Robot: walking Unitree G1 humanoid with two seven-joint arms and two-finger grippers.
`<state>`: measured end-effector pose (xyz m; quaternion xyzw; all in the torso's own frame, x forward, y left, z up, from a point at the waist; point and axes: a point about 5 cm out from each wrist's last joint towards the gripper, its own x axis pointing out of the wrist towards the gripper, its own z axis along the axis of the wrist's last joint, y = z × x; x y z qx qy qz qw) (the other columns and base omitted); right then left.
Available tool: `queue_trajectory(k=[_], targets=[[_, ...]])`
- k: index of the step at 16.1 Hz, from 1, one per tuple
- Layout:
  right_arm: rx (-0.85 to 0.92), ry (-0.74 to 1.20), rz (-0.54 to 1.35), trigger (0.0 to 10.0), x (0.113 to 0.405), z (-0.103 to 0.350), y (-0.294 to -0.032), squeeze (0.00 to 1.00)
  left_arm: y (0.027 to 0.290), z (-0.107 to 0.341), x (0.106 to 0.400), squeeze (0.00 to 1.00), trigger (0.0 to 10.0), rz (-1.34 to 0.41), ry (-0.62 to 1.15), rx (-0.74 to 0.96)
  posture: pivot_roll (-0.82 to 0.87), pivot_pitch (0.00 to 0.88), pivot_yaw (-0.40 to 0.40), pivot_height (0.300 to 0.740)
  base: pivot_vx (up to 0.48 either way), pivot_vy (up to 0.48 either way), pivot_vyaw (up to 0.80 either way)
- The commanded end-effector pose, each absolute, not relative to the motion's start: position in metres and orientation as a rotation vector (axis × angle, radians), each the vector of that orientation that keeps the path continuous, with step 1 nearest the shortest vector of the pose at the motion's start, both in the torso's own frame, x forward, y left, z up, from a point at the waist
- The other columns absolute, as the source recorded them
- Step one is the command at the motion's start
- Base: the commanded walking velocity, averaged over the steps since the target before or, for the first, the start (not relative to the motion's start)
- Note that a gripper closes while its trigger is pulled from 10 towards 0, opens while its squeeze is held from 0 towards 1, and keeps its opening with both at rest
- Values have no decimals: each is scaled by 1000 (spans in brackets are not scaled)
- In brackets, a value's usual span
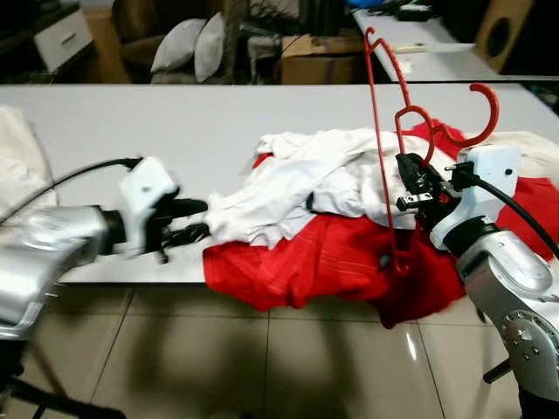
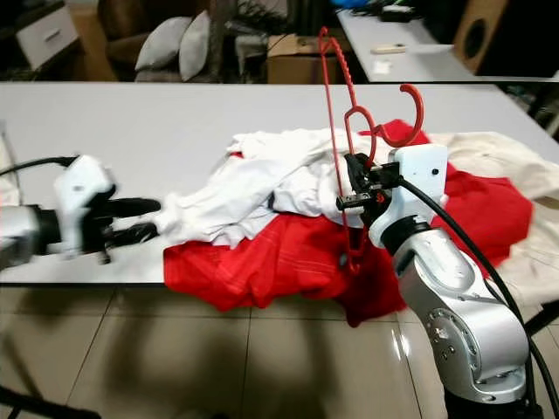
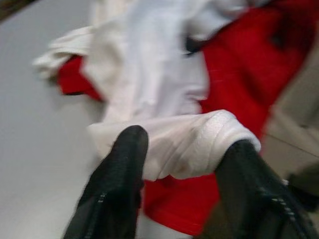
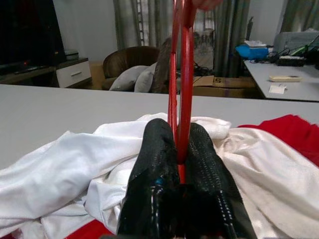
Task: Hang hanger
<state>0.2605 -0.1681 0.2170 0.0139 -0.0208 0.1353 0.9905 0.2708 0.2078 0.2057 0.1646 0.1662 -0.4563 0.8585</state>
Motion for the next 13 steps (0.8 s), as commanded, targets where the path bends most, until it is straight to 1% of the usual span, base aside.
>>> queue_trajectory(k=[1, 2, 3, 4, 5, 6, 7, 8, 10, 11, 12, 13], targets=[[17, -50, 279, 10000, 258, 219, -167, 0, 206, 204, 263, 1000, 10000, -1036, 394, 306, -40, 0, 61, 740, 0, 0, 0], [9, -50, 280, 10000, 258, 219, -167, 0, 211, 205, 259, 1000, 10000, -1082, 427, 245, -41, 0, 65, 740, 0, 0, 0], [3, -50, 267, 10000, 258, 219, -168, 0, 216, 211, 263, 1000, 10000, -1067, 368, 154, -45, 0, 69, 740, 0, 0, 0], [18, -48, 248, 10000, 258, 218, -171, 0, 227, 218, 282, 1000, 10000, -895, 222, 61, -45, 0, 69, 740, 0, 0, 0], [23, -51, 237, 10000, 258, 219, -174, 0, 237, 222, 295, 1000, 10000, -737, 126, 15, -49, 0, 74, 740, 0, 0, 0], [34, -51, 243, 10000, 257, 219, -174, 0, 240, 225, 299, 1000, 10000, -690, 82, -22, -53, 0, 76, 740, 0, 0, 0], [34, -51, 252, 10000, 256, 219, -174, 0, 240, 227, 299, 1000, 10000, -680, 45, -111, -56, 0, 77, 740, 0, 0, 0], [28, -51, 268, 10000, 255, 218, -173, 0, 230, 226, 287, 0, 10000, -803, 54, -177, -53, 0, 73, 740, 0, 0, 0], [27, -64, 264, 10000, 256, 219, -171, 0, 219, 222, 296, 0, 10000, -672, 27, -195, -47, 0, 68, 740, 0, 0, 0], [2, -59, 226, 10000, 259, 218, -172, 0, 206, 218, 302, 0, 10000, -607, 20, -147, -45, 0, 66, 740, 0, 0, 0], [-15, -51, 217, 10000, 259, 216, -170, 0, 193, 218, 307, 0, 10000, -537, -56, -118, -46, 0, 67, 740, 0, 0, 0], [-25, -39, 213, 10000, 259, 213, -169, 0, 188, 216, 315, 0, 10000, -371, -114, -109, -44, 0, 66, 740, 0, 0, 0]])
